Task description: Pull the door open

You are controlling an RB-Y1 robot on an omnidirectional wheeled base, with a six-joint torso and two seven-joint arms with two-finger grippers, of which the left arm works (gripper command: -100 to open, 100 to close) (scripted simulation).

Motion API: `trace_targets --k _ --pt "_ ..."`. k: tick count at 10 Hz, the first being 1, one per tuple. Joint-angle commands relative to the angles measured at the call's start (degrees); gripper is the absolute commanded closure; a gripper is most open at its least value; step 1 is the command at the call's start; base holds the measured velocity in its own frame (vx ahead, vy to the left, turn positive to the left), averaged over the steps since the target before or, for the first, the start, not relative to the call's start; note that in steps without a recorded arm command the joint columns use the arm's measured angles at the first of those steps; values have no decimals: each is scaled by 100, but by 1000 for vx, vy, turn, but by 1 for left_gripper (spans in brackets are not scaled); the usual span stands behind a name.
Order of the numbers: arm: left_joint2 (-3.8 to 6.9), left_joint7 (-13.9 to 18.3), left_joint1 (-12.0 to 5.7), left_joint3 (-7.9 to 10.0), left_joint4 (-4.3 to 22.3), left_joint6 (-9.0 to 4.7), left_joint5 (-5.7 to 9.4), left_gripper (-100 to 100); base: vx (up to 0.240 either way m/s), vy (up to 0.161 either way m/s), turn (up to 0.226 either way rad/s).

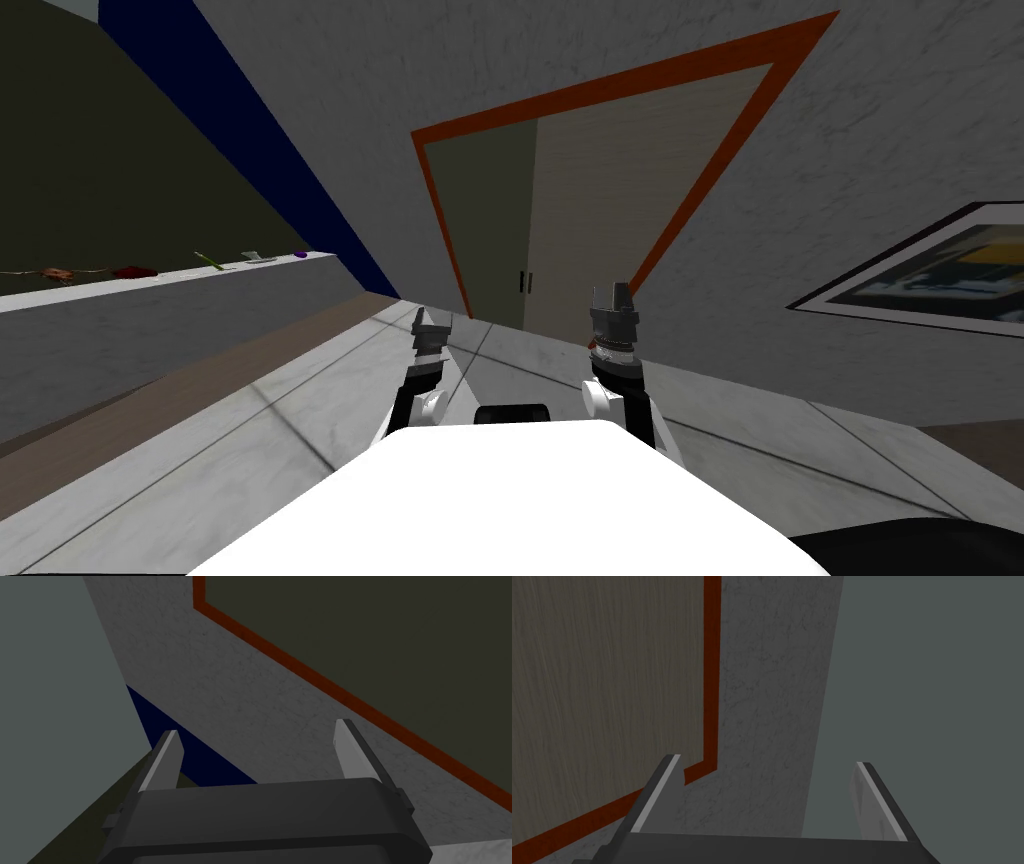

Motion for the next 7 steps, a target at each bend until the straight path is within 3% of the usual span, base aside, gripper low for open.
trace_targets --k 1,7 --pt "35 237 -104 -5 286 -80 73 -100 109 1 -137" --pt "154 986 -475 -2 1239 -314 325 -100 89 -20 -121"
